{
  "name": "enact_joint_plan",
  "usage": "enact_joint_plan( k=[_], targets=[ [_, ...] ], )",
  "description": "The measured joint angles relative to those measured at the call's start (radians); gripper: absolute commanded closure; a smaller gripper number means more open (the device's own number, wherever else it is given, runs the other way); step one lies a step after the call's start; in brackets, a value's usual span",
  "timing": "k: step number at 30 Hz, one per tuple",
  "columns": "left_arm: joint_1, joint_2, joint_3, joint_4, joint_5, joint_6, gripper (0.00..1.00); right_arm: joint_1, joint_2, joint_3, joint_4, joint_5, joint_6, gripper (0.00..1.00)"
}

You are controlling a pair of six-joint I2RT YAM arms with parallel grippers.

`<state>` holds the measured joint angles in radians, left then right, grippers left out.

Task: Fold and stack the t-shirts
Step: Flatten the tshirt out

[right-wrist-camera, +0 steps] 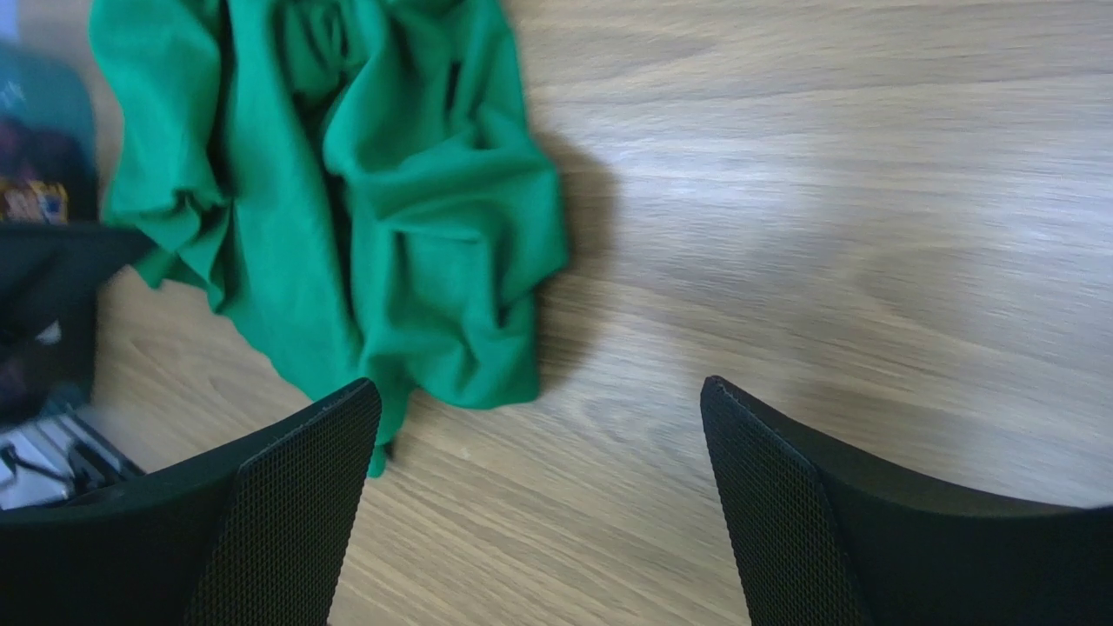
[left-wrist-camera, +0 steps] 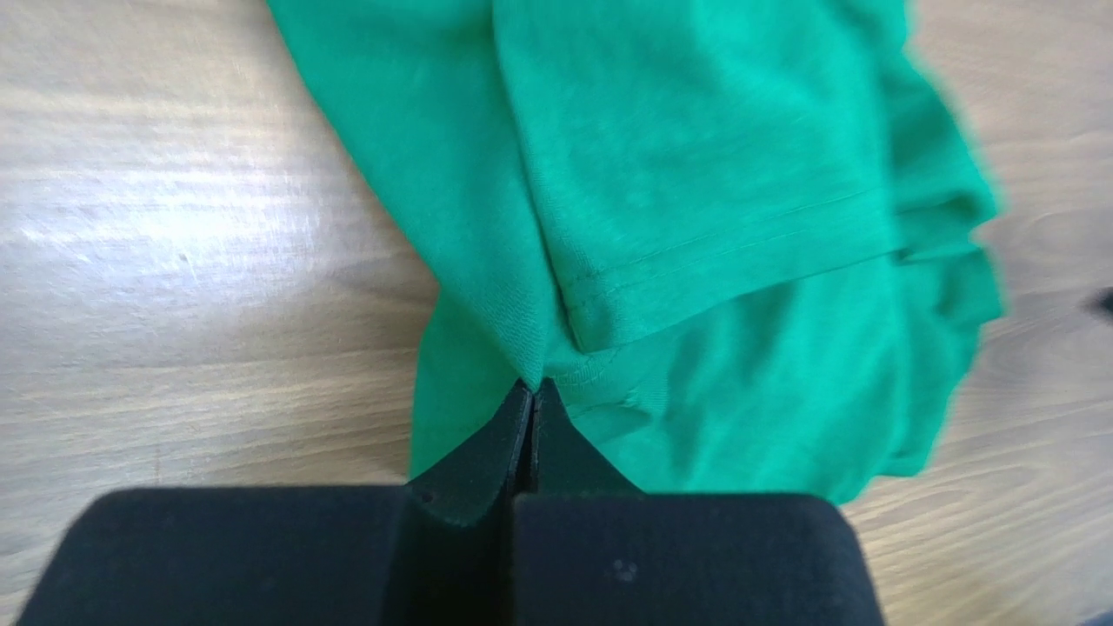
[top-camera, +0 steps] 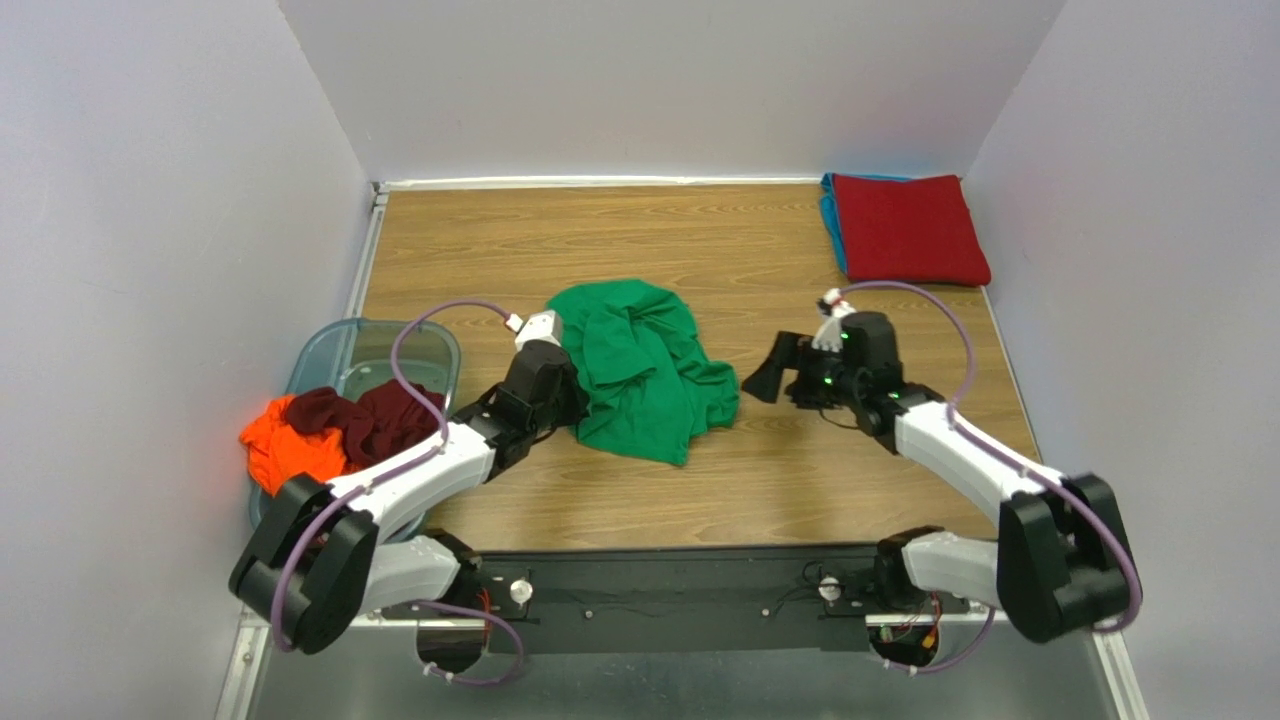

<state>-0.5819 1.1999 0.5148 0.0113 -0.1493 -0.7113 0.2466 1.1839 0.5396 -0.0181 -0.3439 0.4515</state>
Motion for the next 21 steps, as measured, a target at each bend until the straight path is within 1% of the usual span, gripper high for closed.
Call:
enact_joint_plan(
  k=[2,4,5,6,7,8,9,11,12,14,16,17,20,21],
  targets=[
    [0.000,-0.046,0.000,-0.008,-0.008,-0.005,1.00,0.079,0.072,0.045,0.010,0.032,0.003,0.06],
    [0.000,-0.084,-0.001,-0.014,-0.013,-0.013,1.00,0.131,0.139,0.087,0.021,0.064,0.005,0.10],
    [0.000,-0.105,-0.001,-0.016,-0.016,-0.016,1.00,0.151,0.172,0.109,0.028,0.081,0.007,0.22],
    [0.000,-0.109,-0.001,-0.016,-0.019,-0.019,1.00,0.169,0.212,0.132,0.034,0.101,0.006,0.30],
    [0.000,-0.131,-0.002,-0.018,-0.021,-0.021,1.00,0.184,0.243,0.151,0.040,0.116,0.012,0.37],
    [0.000,-0.145,-0.002,-0.021,-0.024,-0.023,1.00,0.199,0.280,0.174,0.045,0.132,0.018,0.46],
    [0.000,-0.154,-0.003,-0.024,-0.029,-0.024,1.00,0.207,0.299,0.186,0.048,0.141,0.019,0.48],
    [0.000,-0.182,-0.005,-0.043,-0.045,-0.028,1.00,0.225,0.351,0.215,0.053,0.166,0.020,0.65],
    [0.000,-0.196,-0.005,-0.055,-0.053,-0.031,1.00,0.232,0.370,0.228,0.055,0.177,0.022,0.76],
    [0.000,-0.224,-0.005,-0.067,-0.071,-0.033,1.00,0.241,0.400,0.244,0.056,0.195,0.025,0.90],
    [0.002,-0.250,-0.005,-0.074,-0.087,-0.034,1.00,0.246,0.404,0.245,0.056,0.209,0.021,0.93],
    [0.003,-0.261,-0.002,-0.081,-0.095,-0.034,1.00,0.247,0.397,0.245,0.053,0.225,0.019,0.98],
    [0.004,-0.299,0.021,-0.112,-0.127,-0.034,1.00,0.250,0.334,0.246,0.035,0.275,0.014,0.99],
    [0.004,-0.317,0.039,-0.123,-0.136,-0.034,1.00,0.250,0.286,0.248,0.026,0.303,0.010,0.99]
  ],
)
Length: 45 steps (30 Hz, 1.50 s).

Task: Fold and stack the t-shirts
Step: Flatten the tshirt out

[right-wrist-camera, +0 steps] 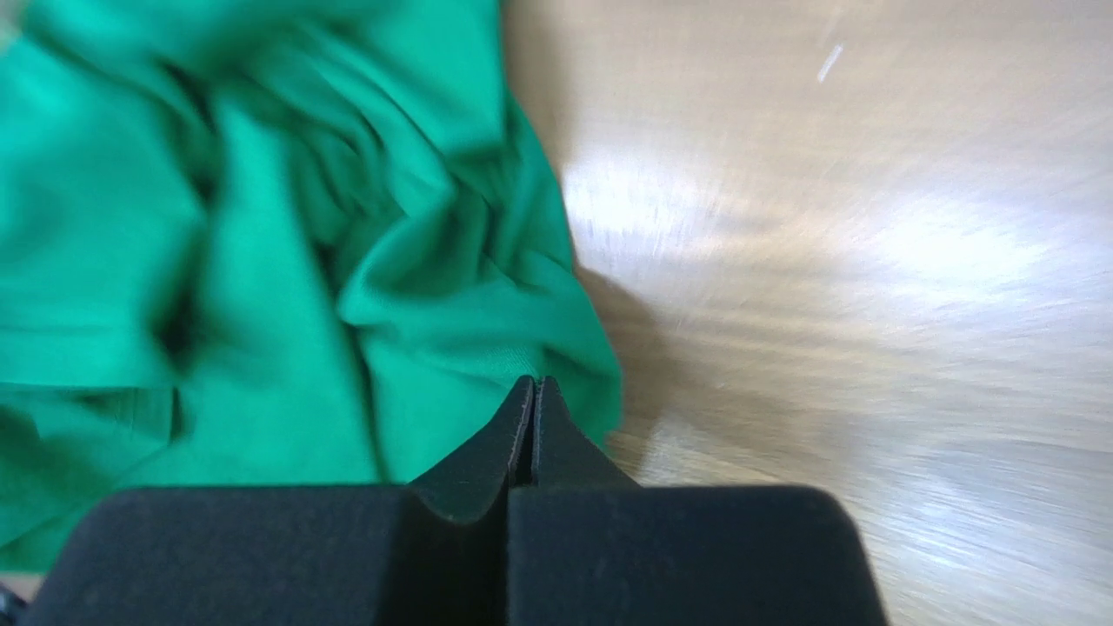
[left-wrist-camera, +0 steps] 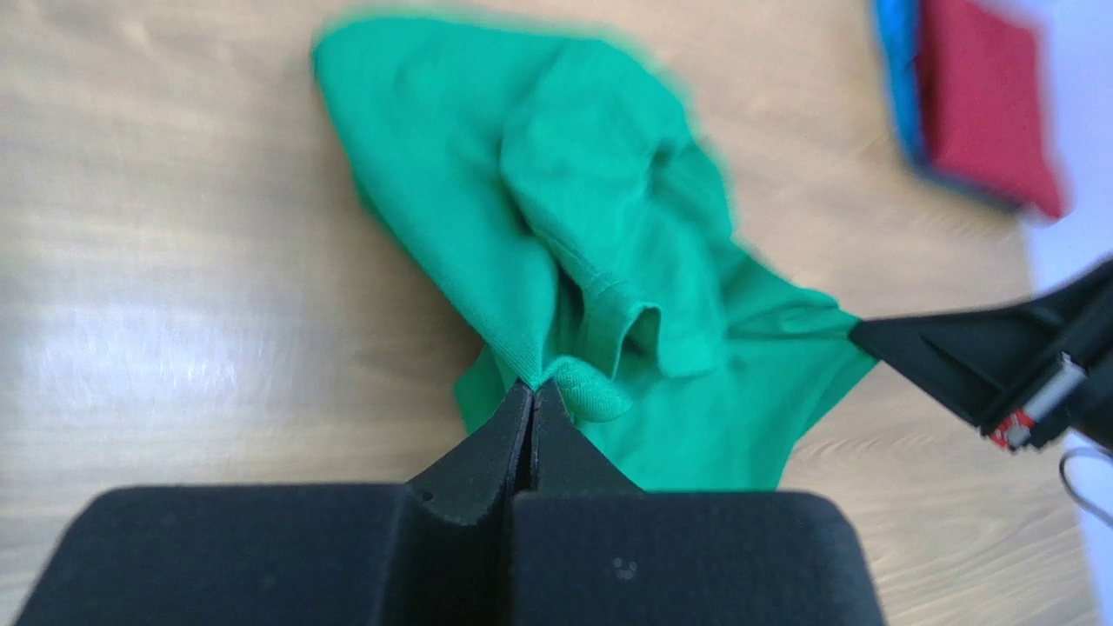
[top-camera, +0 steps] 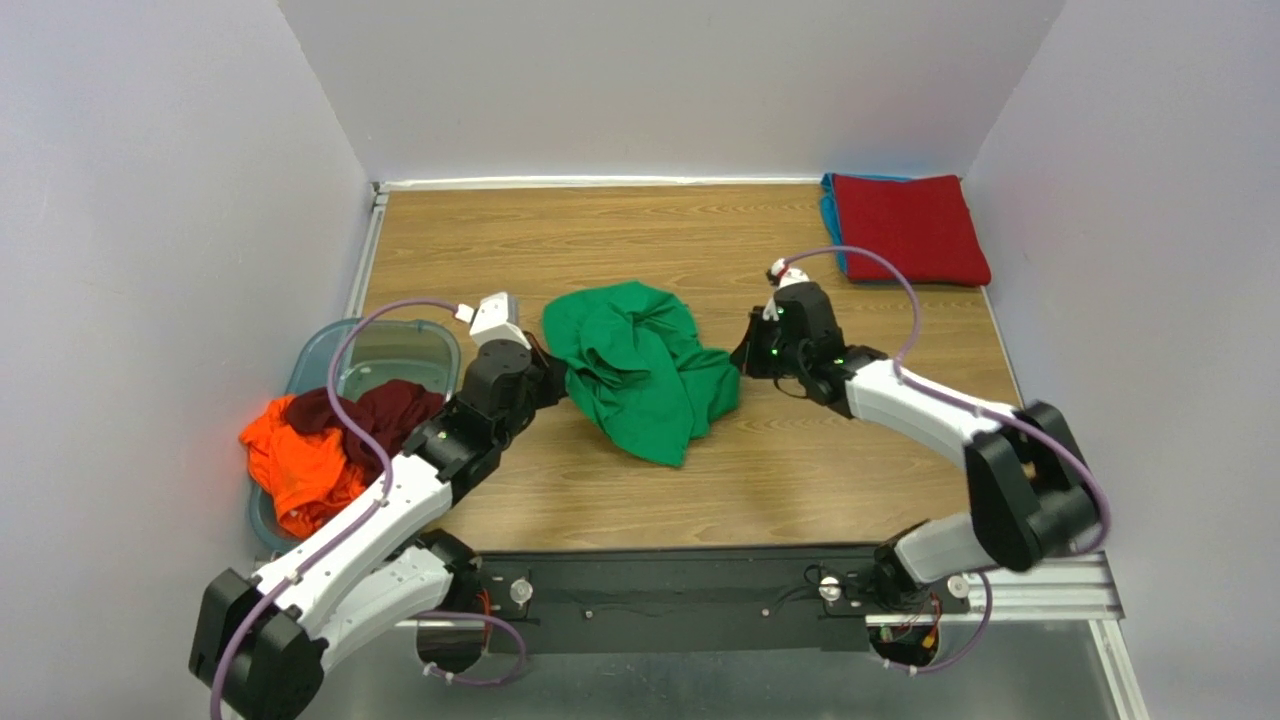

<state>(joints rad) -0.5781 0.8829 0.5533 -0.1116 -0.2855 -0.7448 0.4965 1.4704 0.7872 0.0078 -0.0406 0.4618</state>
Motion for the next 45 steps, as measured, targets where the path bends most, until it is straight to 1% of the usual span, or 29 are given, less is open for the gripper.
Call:
enact_joint_plan(
  k=[5,6,9,12,16,20,23,26,30,34,38,41,42,43,44,45],
  targets=[
    [0.000,-0.082,0.123,-0.020,-0.045,0.019,1.00,0.000,-0.223,0.061,-0.053,0.115,-0.037,0.99],
    [0.000,-0.102,0.152,-0.019,-0.055,0.025,1.00,0.001,-0.247,0.074,-0.060,0.133,-0.043,0.99],
    [0.000,-0.162,0.252,-0.016,-0.089,0.048,1.00,0.002,-0.386,0.155,-0.089,0.198,-0.076,0.99],
    [0.000,-0.206,0.342,0.003,-0.104,0.076,1.00,0.002,-0.468,0.247,-0.116,0.244,-0.106,0.99],
    [0.000,-0.243,0.471,0.048,-0.100,0.124,1.00,0.002,-0.542,0.357,-0.136,0.288,-0.152,0.99],
    [0.000,-0.268,0.568,0.086,-0.092,0.155,1.00,0.002,-0.600,0.462,-0.169,0.335,-0.197,0.99],
    [0.000,-0.300,0.584,0.089,-0.095,0.159,1.00,0.002,-0.649,0.512,-0.195,0.379,-0.226,0.99],
    [0.000,-0.330,0.575,0.084,-0.108,0.156,1.00,0.002,-0.697,0.527,-0.220,0.423,-0.245,0.99],
    [0.000,-0.328,0.568,0.052,-0.137,0.134,1.00,0.002,-0.719,0.529,-0.240,0.494,-0.254,0.99],
    [0.000,-0.246,0.547,0.012,-0.183,0.080,1.00,0.002,-0.690,0.485,-0.242,0.597,-0.254,0.99],
    [0.013,-0.088,0.459,-0.015,-0.233,0.013,1.00,0.002,-0.583,0.380,-0.241,0.710,-0.232,0.99],
    [0.069,0.111,0.399,-0.028,-0.214,-0.015,1.00,-0.033,-0.414,0.309,-0.246,0.731,-0.198,0.99],
    [0.107,0.190,0.383,-0.033,-0.199,-0.020,0.83,-0.071,-0.325,0.296,-0.247,0.702,-0.188,0.96],
    [0.142,0.259,0.374,-0.037,-0.174,-0.020,0.64,-0.116,-0.229,0.293,-0.248,0.656,-0.171,0.88],
    [0.186,0.343,0.375,-0.038,-0.147,-0.021,0.49,-0.157,-0.144,0.293,-0.246,0.626,-0.161,0.77],
    [0.224,0.439,0.382,-0.046,-0.121,-0.009,0.08,-0.185,-0.071,0.294,-0.248,0.612,-0.151,0.62]
  ],
)
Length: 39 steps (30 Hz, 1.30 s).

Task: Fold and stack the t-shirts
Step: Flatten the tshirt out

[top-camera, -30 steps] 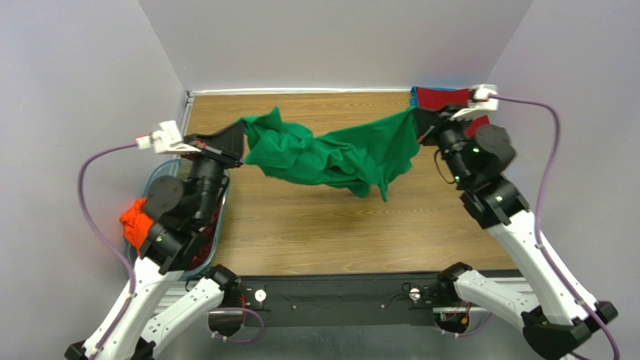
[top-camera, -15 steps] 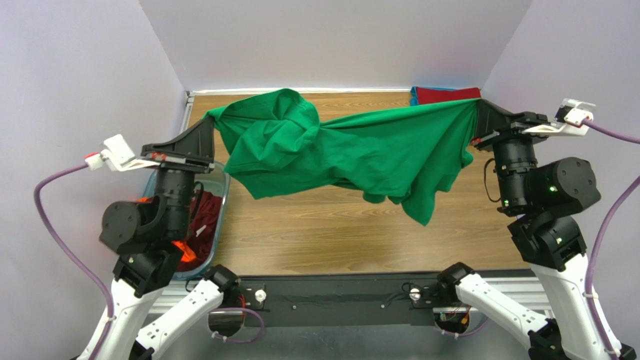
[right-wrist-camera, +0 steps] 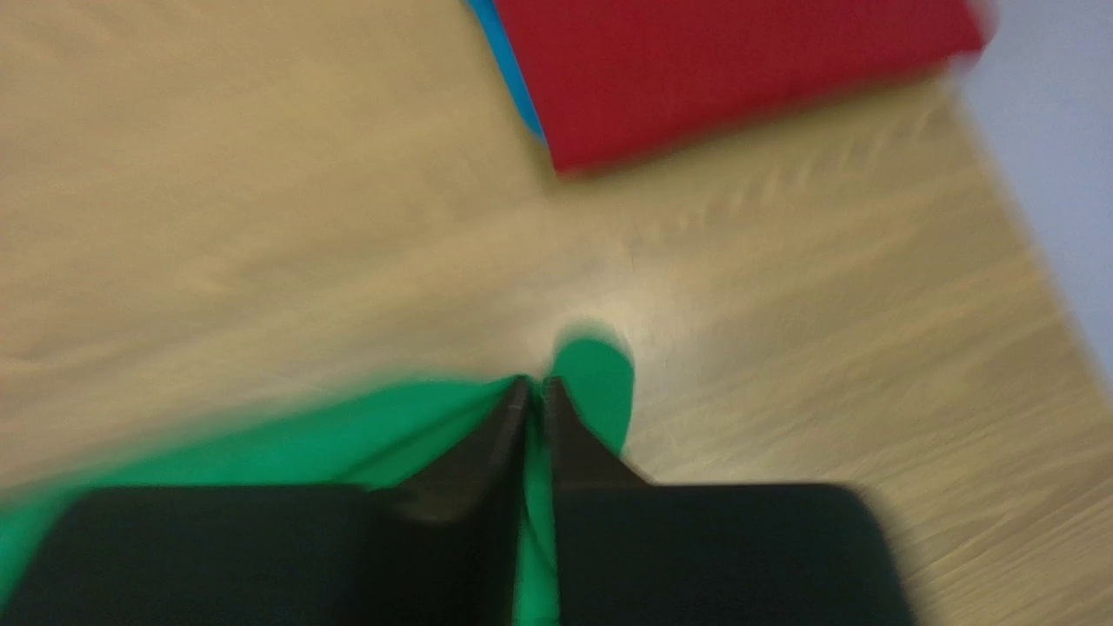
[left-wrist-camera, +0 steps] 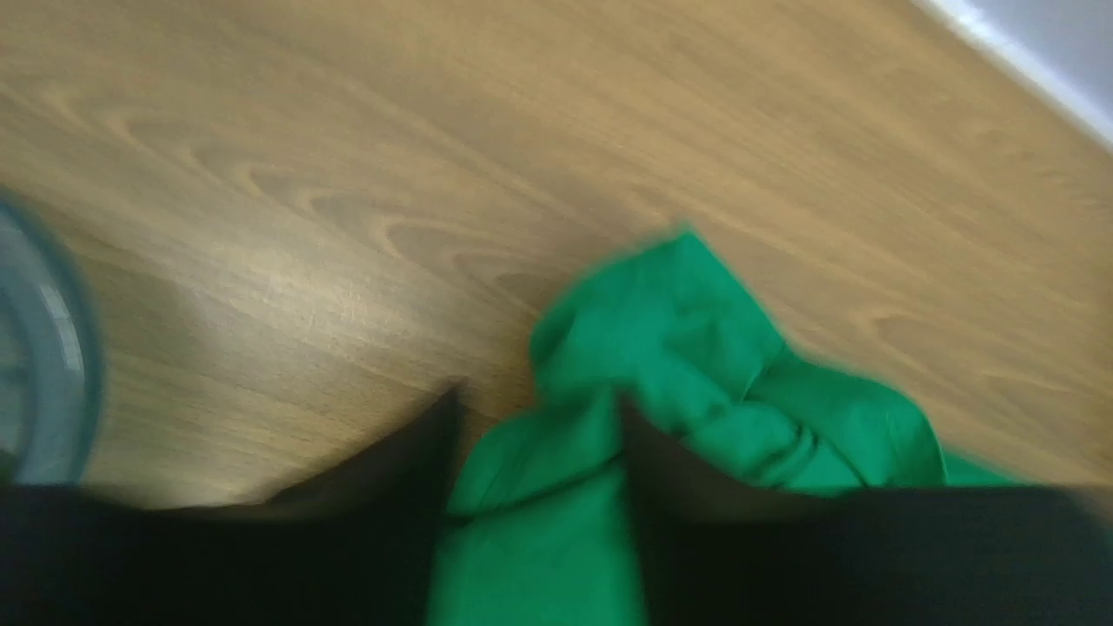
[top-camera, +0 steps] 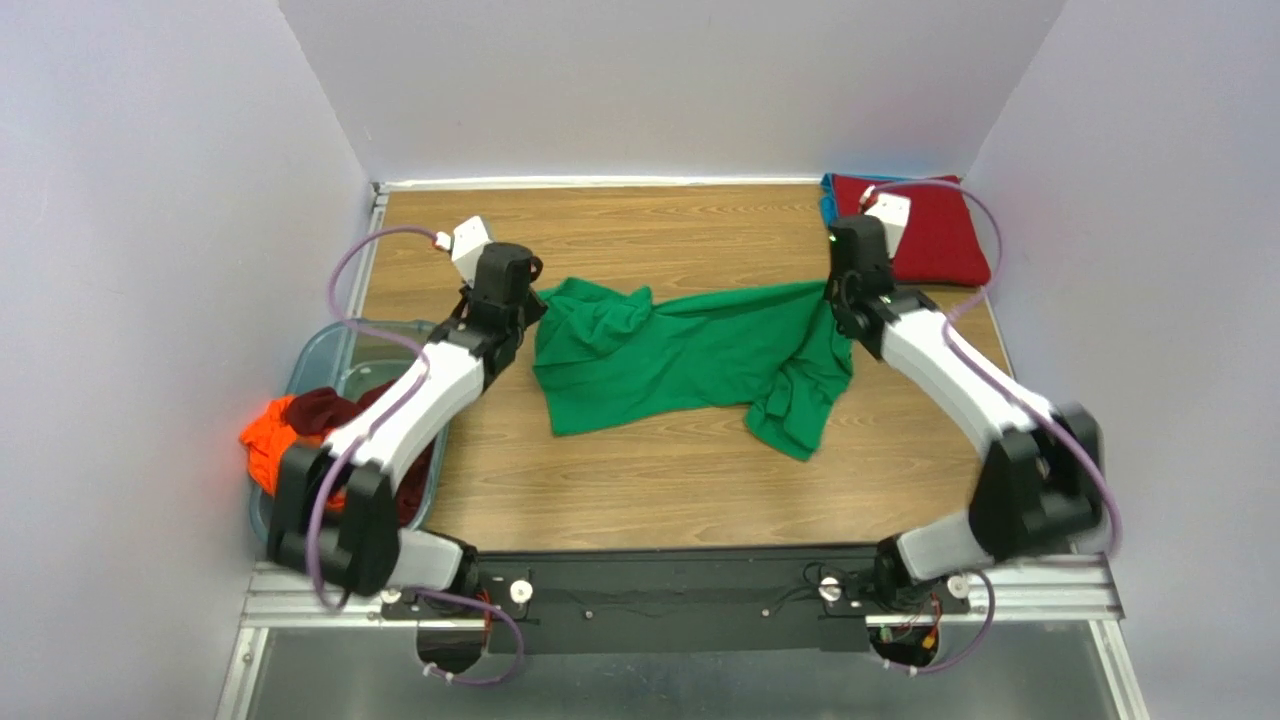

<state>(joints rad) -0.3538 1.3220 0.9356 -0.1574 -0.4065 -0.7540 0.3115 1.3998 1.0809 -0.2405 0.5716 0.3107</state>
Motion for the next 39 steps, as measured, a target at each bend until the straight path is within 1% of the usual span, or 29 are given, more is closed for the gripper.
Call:
enact_joint_plan(
  k=[1,2,3,4,5,7,9,11,15,19,23,25,29,32,34,37,39],
  targets=[
    [0.026,0.062,0.013,-0.009,0.019,0.011,0.02,-0.014,0.035,0.000,0.001,-0.016,0.005,0.43],
    [0.041,0.104,0.027,-0.010,0.039,0.019,0.02,-0.047,0.147,0.001,-0.007,-0.025,0.013,0.24],
    [0.049,0.138,0.038,-0.010,0.053,0.028,0.02,-0.061,0.192,0.001,-0.014,-0.032,0.025,0.00],
    [0.054,0.179,0.059,-0.011,0.083,0.038,0.02,-0.075,0.252,0.001,-0.036,-0.047,0.029,0.00],
    [0.053,0.187,0.068,-0.010,0.103,0.043,0.02,-0.077,0.269,0.001,-0.051,-0.055,0.036,0.00],
    [0.050,0.174,0.072,0.003,0.137,0.052,0.02,-0.077,0.263,0.001,-0.063,-0.071,0.048,0.00],
    [0.045,0.131,0.061,0.014,0.162,0.054,0.02,-0.074,0.216,-0.002,-0.063,-0.078,0.058,0.00],
    [0.039,0.069,0.027,0.027,0.184,0.053,0.02,-0.071,0.112,-0.037,-0.055,-0.080,0.080,0.00],
    [0.005,-0.072,-0.110,0.063,0.212,0.035,0.02,-0.071,-0.105,-0.151,-0.037,-0.075,0.133,0.00],
    [-0.082,-0.175,-0.293,0.048,0.257,0.006,0.02,-0.071,-0.284,-0.302,-0.037,-0.082,0.201,0.00],
    [-0.129,-0.222,-0.410,0.011,0.293,-0.030,0.02,-0.071,-0.382,-0.408,-0.050,-0.105,0.245,0.00],
    [-0.141,-0.245,-0.439,-0.003,0.300,-0.046,0.02,-0.071,-0.410,-0.438,-0.050,-0.120,0.262,0.00],
    [-0.145,-0.256,-0.454,-0.009,0.299,-0.068,0.02,-0.071,-0.430,-0.459,-0.049,-0.145,0.287,0.00],
    [-0.145,-0.229,-0.451,-0.001,0.294,-0.070,0.02,-0.071,-0.428,-0.463,-0.049,-0.161,0.296,0.00],
    [-0.145,-0.193,-0.441,-0.004,0.286,-0.071,0.06,-0.071,-0.424,-0.465,-0.049,-0.167,0.299,0.00],
    [-0.145,-0.127,-0.421,-0.007,0.267,-0.070,0.08,-0.071,-0.412,-0.465,-0.049,-0.172,0.302,0.00],
    [-0.145,-0.096,-0.413,-0.002,0.261,-0.070,0.12,-0.071,-0.401,-0.465,-0.049,-0.177,0.303,0.00]
  ],
)
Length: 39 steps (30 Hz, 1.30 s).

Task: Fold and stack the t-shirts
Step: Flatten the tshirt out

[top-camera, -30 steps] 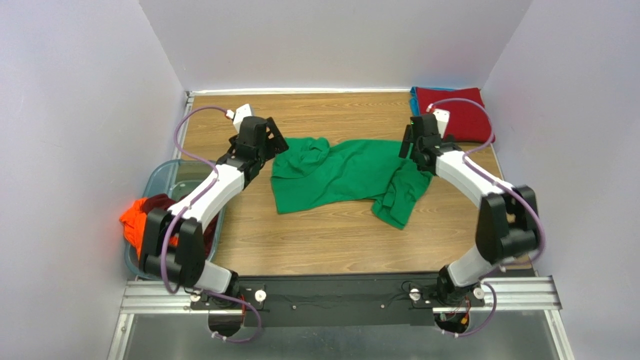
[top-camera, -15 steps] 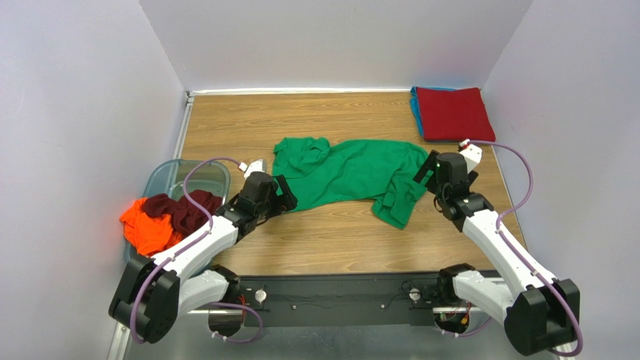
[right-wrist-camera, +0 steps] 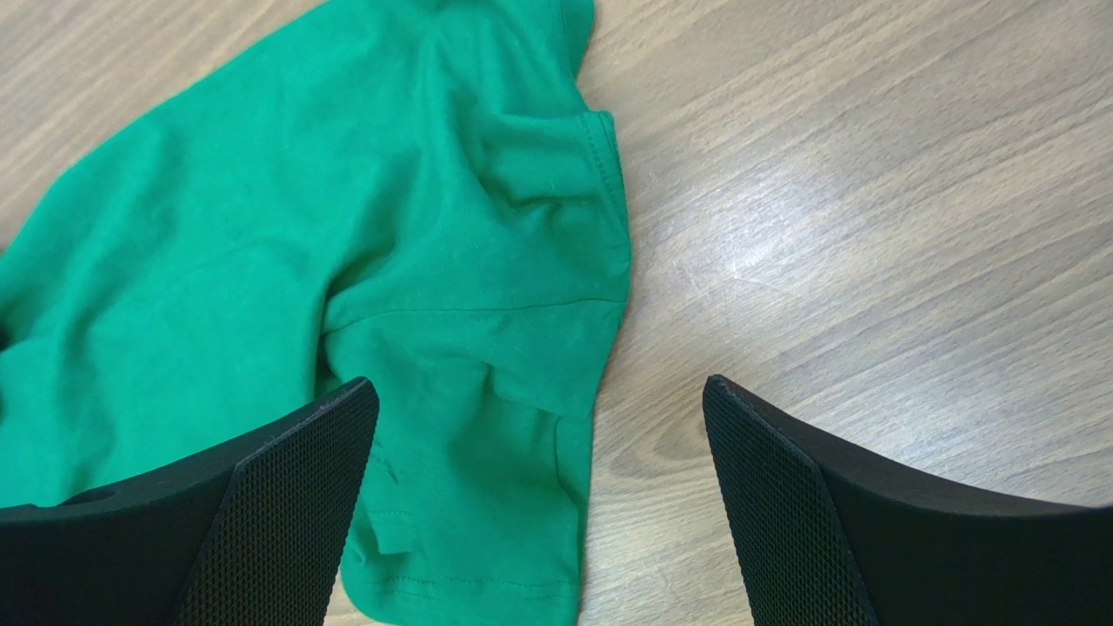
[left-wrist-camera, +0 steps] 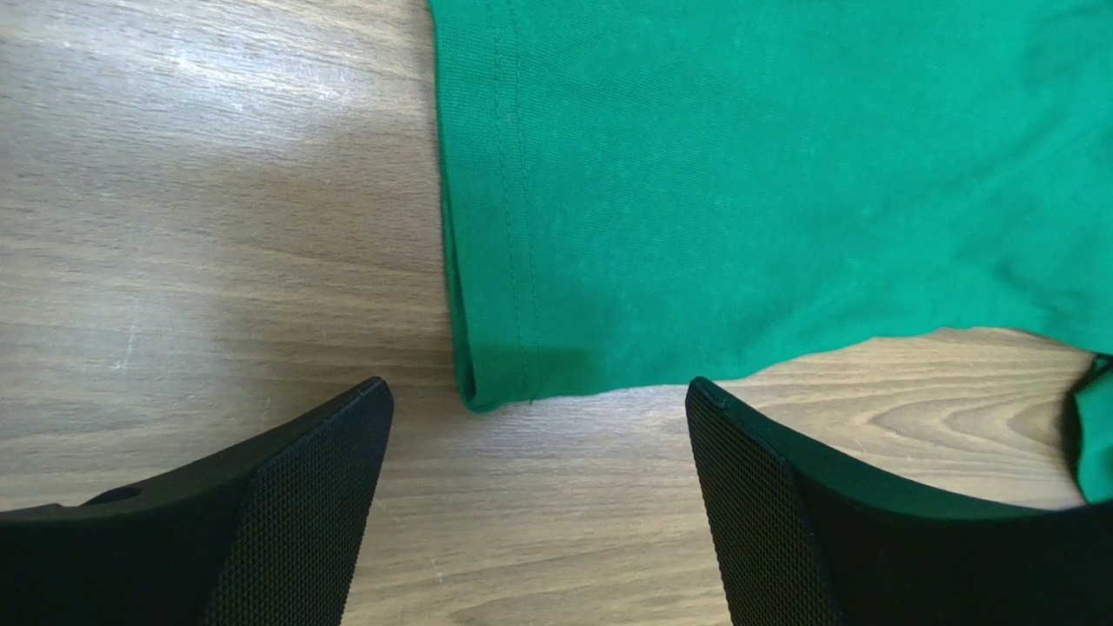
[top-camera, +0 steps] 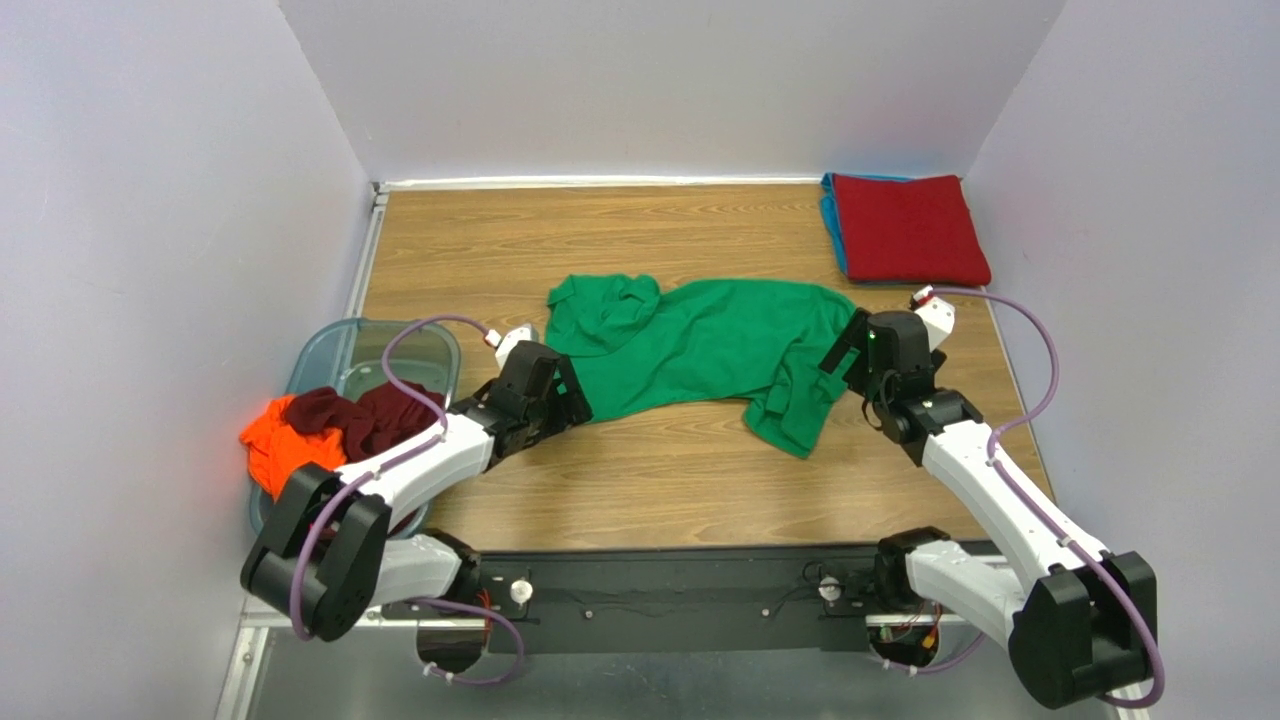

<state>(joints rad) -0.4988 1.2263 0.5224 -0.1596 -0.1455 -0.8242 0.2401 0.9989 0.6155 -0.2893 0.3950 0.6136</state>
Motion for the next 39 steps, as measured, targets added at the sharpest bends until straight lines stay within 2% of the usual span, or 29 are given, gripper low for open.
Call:
enact_joint_plan(
  k=[1,3,8,15,17,18,19,21,22,28,35,39],
  targets=[
    [0.000,0.011,0.004,0.000,0.000,0.001,0.17,0.000,0.005,0.000,0.000,-0.002,0.000,0.00],
    [0.000,0.033,0.011,0.006,-0.001,0.002,0.18,0.000,0.013,-0.001,0.000,-0.006,0.002,0.00],
    [0.000,0.075,0.027,0.034,-0.001,0.008,0.34,0.000,0.021,-0.005,0.000,-0.007,0.008,0.00],
    [0.000,0.110,0.031,0.071,-0.003,0.009,0.48,0.000,0.028,-0.008,0.000,-0.008,0.008,0.00],
    [0.000,0.132,0.044,0.081,-0.003,0.008,0.55,0.000,0.031,-0.009,0.000,-0.008,0.008,0.00],
    [0.000,0.141,0.047,0.085,-0.004,0.010,0.60,0.000,0.031,-0.011,0.000,-0.008,0.008,0.00],
    [0.000,0.149,0.051,0.088,-0.003,0.006,0.81,0.000,0.031,-0.011,0.000,-0.008,0.008,0.00],
    [0.000,0.158,0.055,0.093,-0.003,0.006,0.97,0.000,0.031,-0.013,0.000,-0.008,0.008,0.00],
    [0.000,0.165,0.055,0.089,-0.004,0.010,1.00,0.000,0.031,-0.013,0.000,-0.008,0.007,0.00],
    [0.000,0.165,0.055,0.090,-0.003,0.009,1.00,0.000,0.042,-0.014,0.000,-0.073,-0.014,0.00],
    [0.000,0.099,0.042,0.063,-0.005,0.014,1.00,0.000,0.036,-0.073,-0.004,-0.317,-0.030,0.00],
    [0.000,0.051,0.039,0.060,-0.016,0.016,1.00,0.005,0.029,-0.114,-0.043,-0.412,-0.026,0.06]
  ],
)
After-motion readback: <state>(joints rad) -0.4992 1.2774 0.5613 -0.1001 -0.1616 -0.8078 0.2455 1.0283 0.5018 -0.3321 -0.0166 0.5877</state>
